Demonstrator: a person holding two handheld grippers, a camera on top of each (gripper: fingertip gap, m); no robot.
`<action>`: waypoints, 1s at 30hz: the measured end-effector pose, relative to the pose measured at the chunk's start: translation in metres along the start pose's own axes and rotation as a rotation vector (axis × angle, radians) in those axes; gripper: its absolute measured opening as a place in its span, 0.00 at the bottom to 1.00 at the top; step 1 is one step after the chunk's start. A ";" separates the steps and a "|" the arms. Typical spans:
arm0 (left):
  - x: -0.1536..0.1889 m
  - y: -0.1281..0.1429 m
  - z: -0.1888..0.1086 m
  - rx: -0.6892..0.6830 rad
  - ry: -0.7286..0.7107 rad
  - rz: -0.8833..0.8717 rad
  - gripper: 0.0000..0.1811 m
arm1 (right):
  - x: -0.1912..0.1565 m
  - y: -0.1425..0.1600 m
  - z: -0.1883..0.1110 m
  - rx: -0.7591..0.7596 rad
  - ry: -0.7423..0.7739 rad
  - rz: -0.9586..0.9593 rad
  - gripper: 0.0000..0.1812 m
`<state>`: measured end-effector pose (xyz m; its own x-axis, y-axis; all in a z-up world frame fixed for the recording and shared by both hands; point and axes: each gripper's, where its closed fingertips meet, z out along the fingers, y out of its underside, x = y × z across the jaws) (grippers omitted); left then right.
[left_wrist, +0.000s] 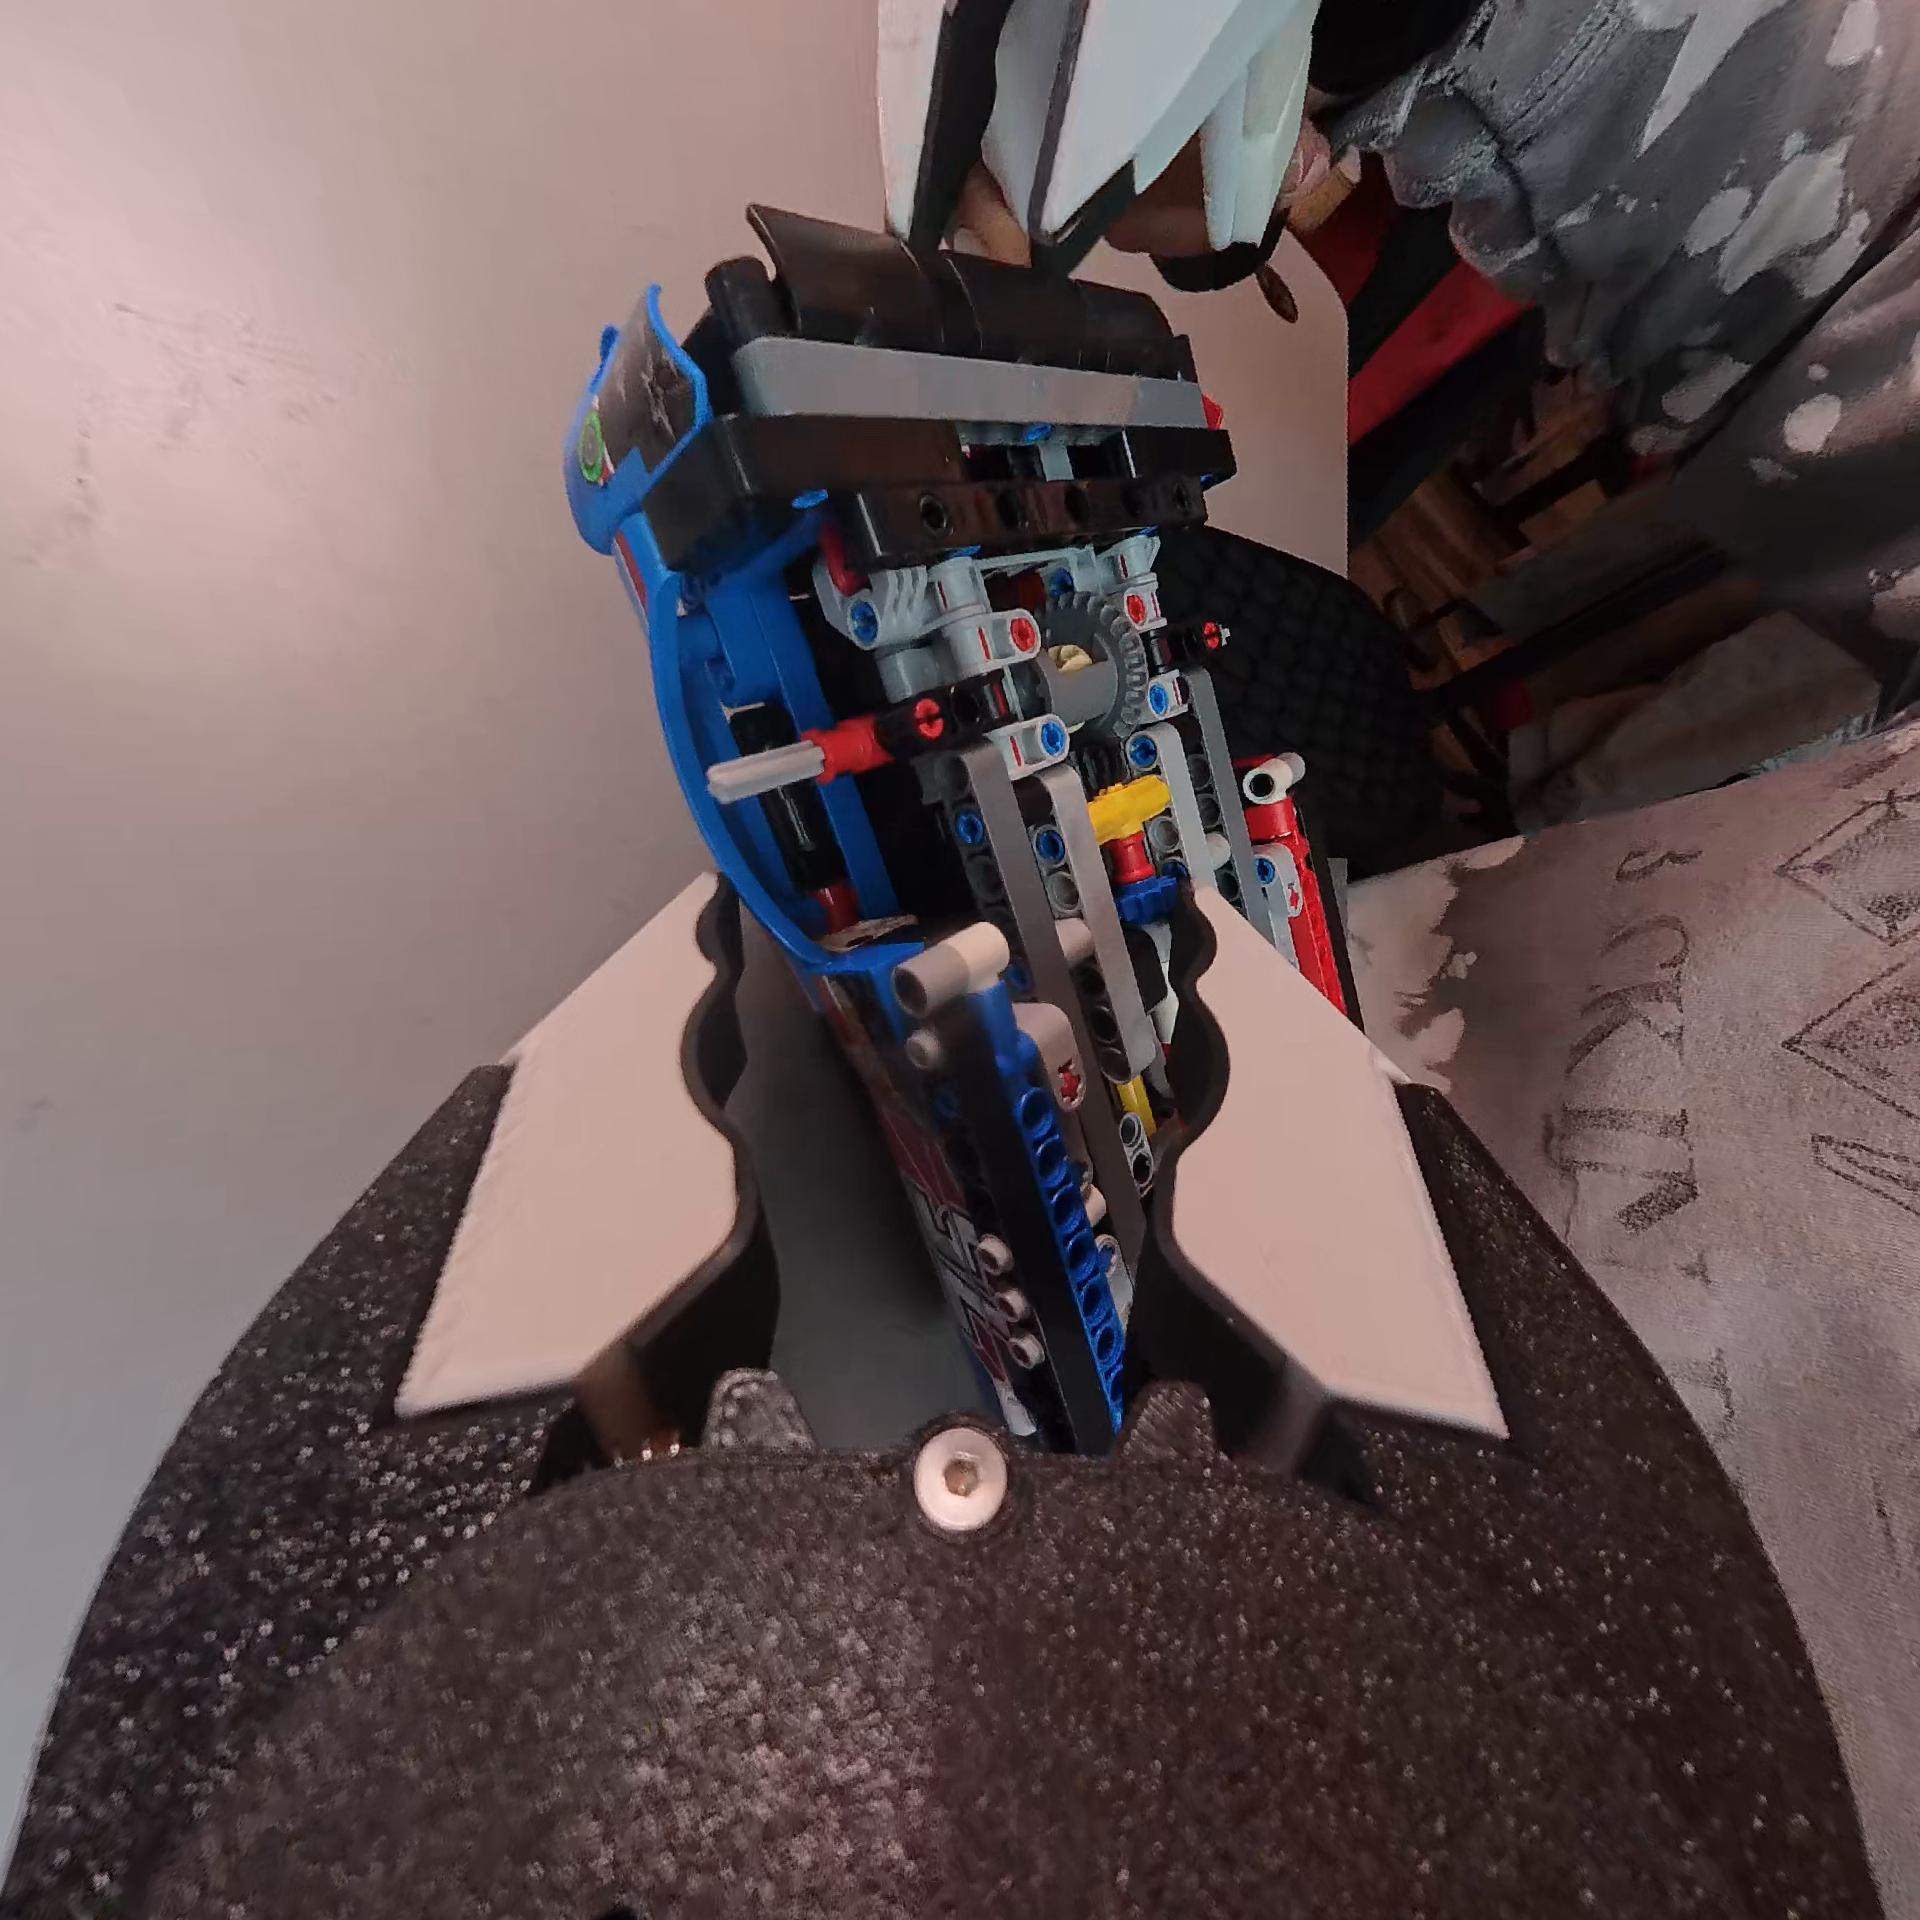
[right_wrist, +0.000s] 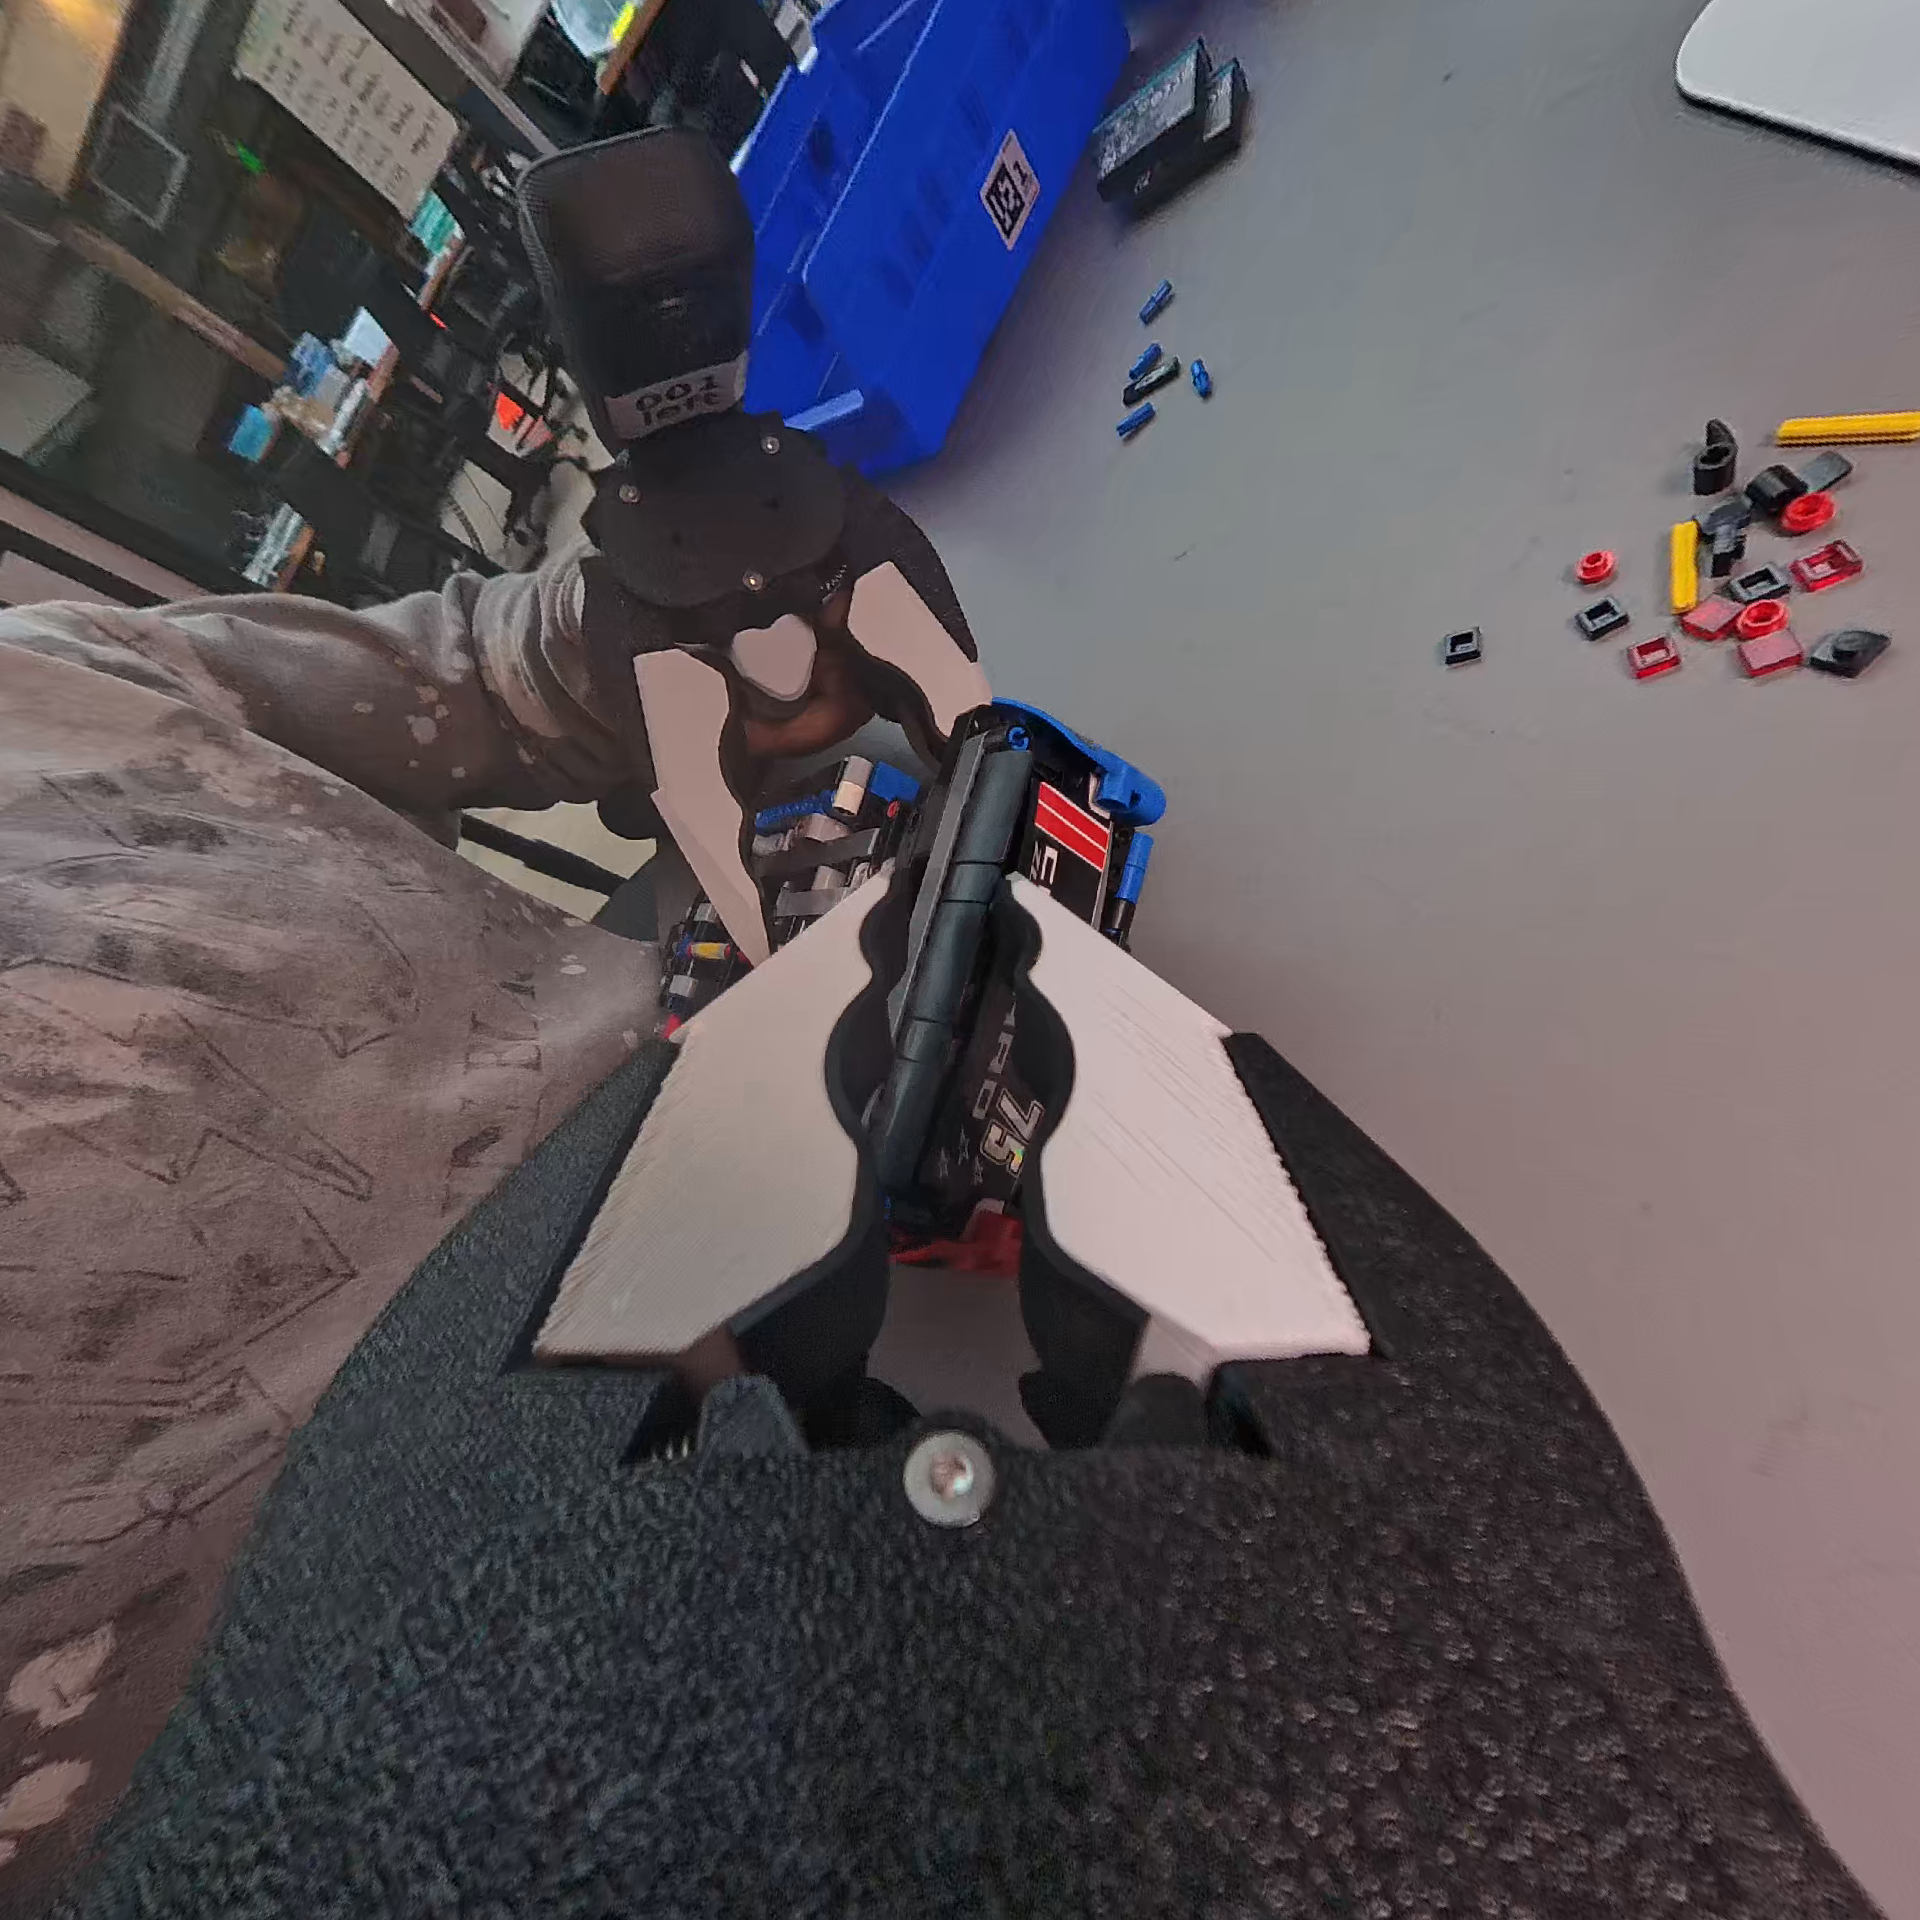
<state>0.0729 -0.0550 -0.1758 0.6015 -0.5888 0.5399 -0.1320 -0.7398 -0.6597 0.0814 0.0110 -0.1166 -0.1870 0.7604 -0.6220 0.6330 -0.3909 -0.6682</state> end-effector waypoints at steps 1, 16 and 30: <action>0.000 -0.001 0.000 0.007 -0.013 0.009 0.45 | 0.001 -0.001 0.001 -0.024 0.022 -0.017 0.09; 0.010 0.001 -0.012 0.034 0.024 0.017 0.43 | -0.015 -0.013 0.010 -0.042 0.012 -0.100 0.00; 0.033 -0.004 0.012 -0.027 0.404 -0.163 0.35 | -0.037 0.020 0.024 0.052 -0.187 -0.010 0.01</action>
<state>0.1029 -0.0673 -0.1614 0.2606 -0.5398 0.8004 -0.0848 -0.8387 -0.5380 0.0835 -0.0370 -0.1170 -0.3324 0.6566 -0.6771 0.5916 -0.4139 -0.6918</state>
